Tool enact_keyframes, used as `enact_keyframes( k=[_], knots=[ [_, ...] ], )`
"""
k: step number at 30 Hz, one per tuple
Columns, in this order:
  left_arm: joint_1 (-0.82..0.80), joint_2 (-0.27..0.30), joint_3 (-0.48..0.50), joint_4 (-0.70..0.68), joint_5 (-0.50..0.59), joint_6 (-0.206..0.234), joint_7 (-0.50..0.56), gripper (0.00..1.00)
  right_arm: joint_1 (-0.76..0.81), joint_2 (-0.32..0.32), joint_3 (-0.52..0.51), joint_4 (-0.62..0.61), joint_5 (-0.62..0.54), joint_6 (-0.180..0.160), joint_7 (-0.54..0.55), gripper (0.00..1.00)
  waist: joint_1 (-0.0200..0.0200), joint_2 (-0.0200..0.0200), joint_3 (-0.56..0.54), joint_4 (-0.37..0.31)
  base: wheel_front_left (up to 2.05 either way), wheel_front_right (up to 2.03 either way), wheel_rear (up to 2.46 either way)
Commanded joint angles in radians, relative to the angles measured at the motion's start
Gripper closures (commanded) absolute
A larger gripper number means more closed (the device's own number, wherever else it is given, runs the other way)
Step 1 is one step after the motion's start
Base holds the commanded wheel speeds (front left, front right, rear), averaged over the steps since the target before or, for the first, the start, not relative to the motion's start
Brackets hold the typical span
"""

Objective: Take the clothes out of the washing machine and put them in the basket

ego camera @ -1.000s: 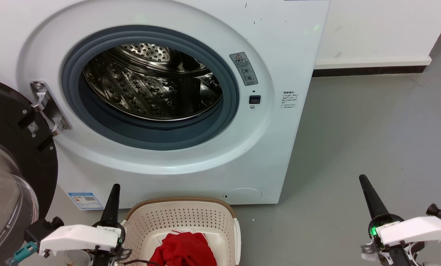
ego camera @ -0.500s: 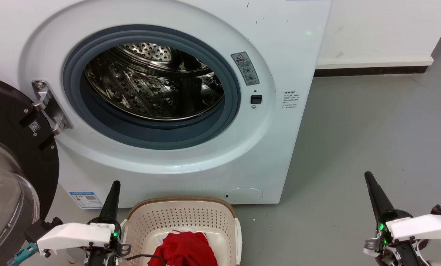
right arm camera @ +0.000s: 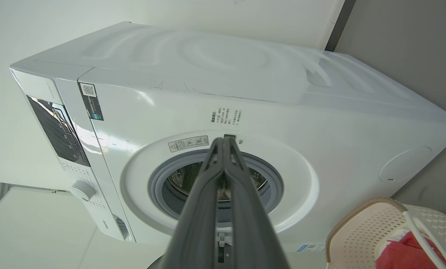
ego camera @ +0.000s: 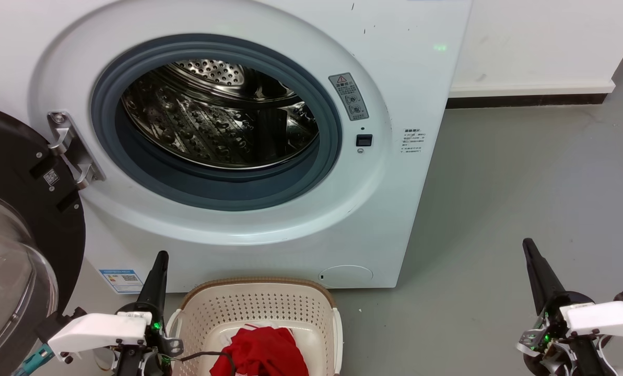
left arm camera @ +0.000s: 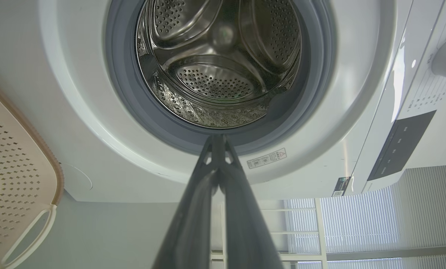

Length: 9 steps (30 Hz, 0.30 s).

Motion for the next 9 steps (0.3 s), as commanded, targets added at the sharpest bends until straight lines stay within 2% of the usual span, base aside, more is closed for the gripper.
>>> enact_keyframes(
  k=[1,9],
  knots=[
    [-0.01,0.0,0.003,0.003,-0.019,-0.006,0.004,1.0,-0.017,0.001,-0.004,0.002,0.02,0.0,0.005,1.0,0.0,0.0,0.0,0.0,0.0,0.0,0.0],
    [-0.021,-0.002,0.009,0.014,-0.077,-0.013,0.016,1.0,-0.027,0.004,-0.015,0.013,0.079,0.0,0.011,1.0,0.0,0.0,0.001,0.003,0.0,0.0,0.0]
  ],
)
